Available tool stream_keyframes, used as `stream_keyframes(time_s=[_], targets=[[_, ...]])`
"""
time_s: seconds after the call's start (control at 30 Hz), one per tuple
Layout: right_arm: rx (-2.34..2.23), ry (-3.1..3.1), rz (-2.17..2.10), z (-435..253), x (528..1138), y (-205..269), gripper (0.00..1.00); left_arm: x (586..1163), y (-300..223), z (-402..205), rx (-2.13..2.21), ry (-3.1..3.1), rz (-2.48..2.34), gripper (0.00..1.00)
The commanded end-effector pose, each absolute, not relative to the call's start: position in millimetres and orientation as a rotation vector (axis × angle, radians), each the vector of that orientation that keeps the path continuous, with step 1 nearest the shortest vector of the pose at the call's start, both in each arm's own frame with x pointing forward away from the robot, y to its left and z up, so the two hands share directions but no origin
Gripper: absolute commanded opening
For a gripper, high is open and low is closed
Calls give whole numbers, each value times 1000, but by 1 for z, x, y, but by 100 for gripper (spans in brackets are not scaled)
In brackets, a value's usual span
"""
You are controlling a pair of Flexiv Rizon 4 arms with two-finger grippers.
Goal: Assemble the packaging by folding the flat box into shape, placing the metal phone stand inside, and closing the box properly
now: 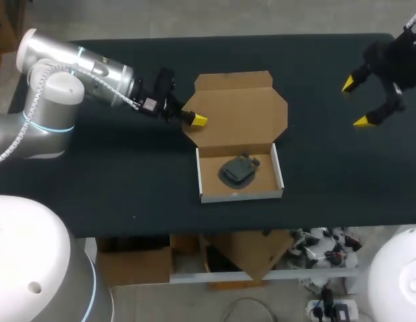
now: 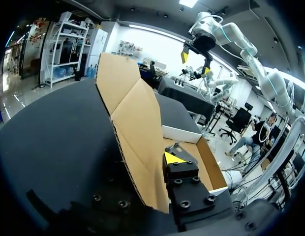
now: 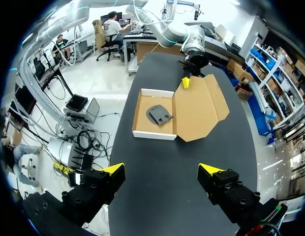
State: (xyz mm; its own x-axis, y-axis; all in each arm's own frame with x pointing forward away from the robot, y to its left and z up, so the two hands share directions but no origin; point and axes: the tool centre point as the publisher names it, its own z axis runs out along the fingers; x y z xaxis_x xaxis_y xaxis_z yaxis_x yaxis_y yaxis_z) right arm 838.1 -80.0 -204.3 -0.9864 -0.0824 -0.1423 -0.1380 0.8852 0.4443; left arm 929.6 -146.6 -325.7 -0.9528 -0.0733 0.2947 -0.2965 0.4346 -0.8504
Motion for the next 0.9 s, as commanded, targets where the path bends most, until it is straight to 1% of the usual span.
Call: stream_keyframes(time_s=[0.03, 0.3, 0.4, 0.43, 0.5, 0.67, 0.73, 0.9], targets=[[-172, 2934, 698, -204, 837, -79, 100, 928, -147, -325, 321, -2473, 1534, 21], [-172, 2932, 688, -202, 837, -79, 100, 926, -148, -324, 299, -2479, 1543, 18], [-173, 2931, 686, -201, 837, -79, 100, 925, -148, -325, 290, -2481, 1545, 15], [-173, 2930, 685, -201, 837, -79, 100, 925, -148, -325, 288, -2480, 1546, 12], [-174, 2930, 684, -200, 837, -78, 100, 925, -149, -325, 285, -2480, 1547, 9], [-175, 2931, 681, -200, 838, -78, 100, 924, -150, -325, 268, -2483, 1550, 7], [-176, 2932, 680, -200, 838, -77, 100, 923, -150, -324, 262, -2485, 1551, 3], [-180, 2933, 677, -200, 838, -76, 100, 921, -150, -324, 251, -2491, 1556, 2]])
